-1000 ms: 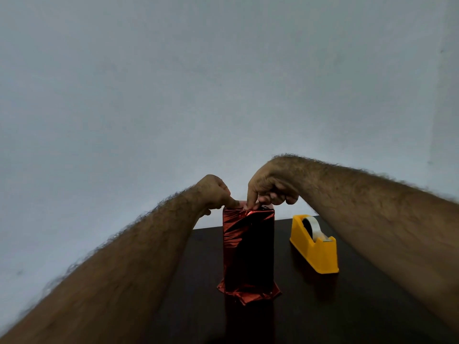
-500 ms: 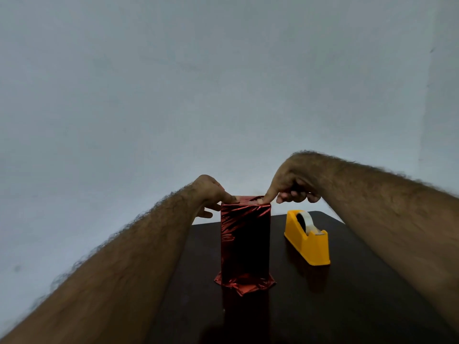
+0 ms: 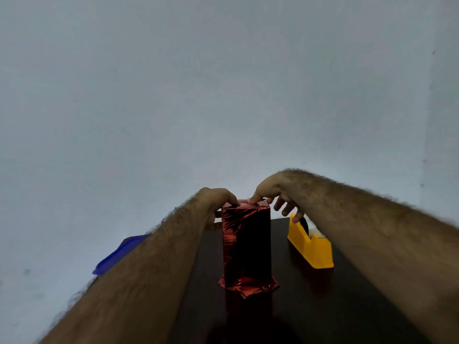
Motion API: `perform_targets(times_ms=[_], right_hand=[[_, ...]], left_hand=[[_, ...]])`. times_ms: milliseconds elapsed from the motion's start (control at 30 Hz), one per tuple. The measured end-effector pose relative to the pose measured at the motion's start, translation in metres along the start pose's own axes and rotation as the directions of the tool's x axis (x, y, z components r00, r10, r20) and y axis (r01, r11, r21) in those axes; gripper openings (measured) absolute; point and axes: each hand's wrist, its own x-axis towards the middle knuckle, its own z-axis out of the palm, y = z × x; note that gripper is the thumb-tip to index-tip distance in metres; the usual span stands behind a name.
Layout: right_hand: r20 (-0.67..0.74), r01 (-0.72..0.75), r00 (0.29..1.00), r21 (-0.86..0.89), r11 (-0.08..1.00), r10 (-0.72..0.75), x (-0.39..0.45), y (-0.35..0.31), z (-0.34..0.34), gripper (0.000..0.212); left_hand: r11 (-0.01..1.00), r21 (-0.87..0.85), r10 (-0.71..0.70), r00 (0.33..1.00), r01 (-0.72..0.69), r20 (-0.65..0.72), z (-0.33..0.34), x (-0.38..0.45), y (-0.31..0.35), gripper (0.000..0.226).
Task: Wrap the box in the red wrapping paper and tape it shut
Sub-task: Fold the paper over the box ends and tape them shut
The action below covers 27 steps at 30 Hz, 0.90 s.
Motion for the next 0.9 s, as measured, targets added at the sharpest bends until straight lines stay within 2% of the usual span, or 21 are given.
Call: perform_targets(times_ms=[133, 233, 300, 400, 567, 667, 767, 867, 900], right_hand=[[0.077, -0.088, 0.994, 0.237, 0.968, 0.072, 0.017, 0.011, 0.000, 0.055], [0.091, -0.064, 0.995, 0.396, 0.916, 0.031, 0.017, 0.006, 0.005, 0.032], [0.088, -0.044, 0.996, 0.481, 0.875, 0.002, 0.019, -0.001, 0.012, 0.029], [0.074, -0.031, 0.997, 0.476, 0.879, -0.005, 0.015, -0.006, 0.023, 0.032], [0.021, -0.005, 1.000, 0.497, 0.867, -0.006, 0.025, 0.001, 0.034, 0.022], [-0.107, 0.079, 0.994, 0.486, 0.870, -0.031, 0.035, 0.002, 0.039, 0.025], [-0.250, 0.186, 0.966, 0.482, 0.856, -0.069, 0.045, 0.003, 0.042, 0.015], [-0.282, 0.260, 0.951, 0.502, 0.825, -0.128, 0.044, 0.010, 0.036, 0.010], [-0.272, 0.279, 0.951, 0.552, 0.786, -0.146, 0.049, 0.014, 0.034, 0.018]], left_hand=[[0.999, -0.034, -0.011, 1.000, 0.011, 0.009, 0.002, -0.003, -0.001, 0.032], [0.995, -0.095, 0.013, 1.000, -0.014, -0.013, 0.010, -0.006, 0.000, 0.024], [0.984, -0.174, 0.036, 0.998, -0.043, -0.046, 0.016, -0.007, -0.001, 0.024], [0.965, -0.252, 0.068, 0.997, -0.076, -0.039, 0.024, -0.011, -0.009, 0.017], [0.958, -0.273, 0.076, 0.996, -0.083, -0.036, 0.029, -0.010, -0.021, 0.011], [0.960, -0.265, 0.085, 0.995, -0.094, -0.045, 0.029, -0.011, -0.019, 0.014], [0.970, -0.216, 0.104, 0.993, -0.115, -0.062, 0.033, -0.021, -0.016, 0.019], [0.975, -0.180, 0.129, 0.991, -0.130, -0.017, 0.031, -0.031, -0.016, 0.019], [0.979, -0.158, 0.135, 0.990, -0.129, 0.027, 0.030, -0.034, -0.016, 0.021]])
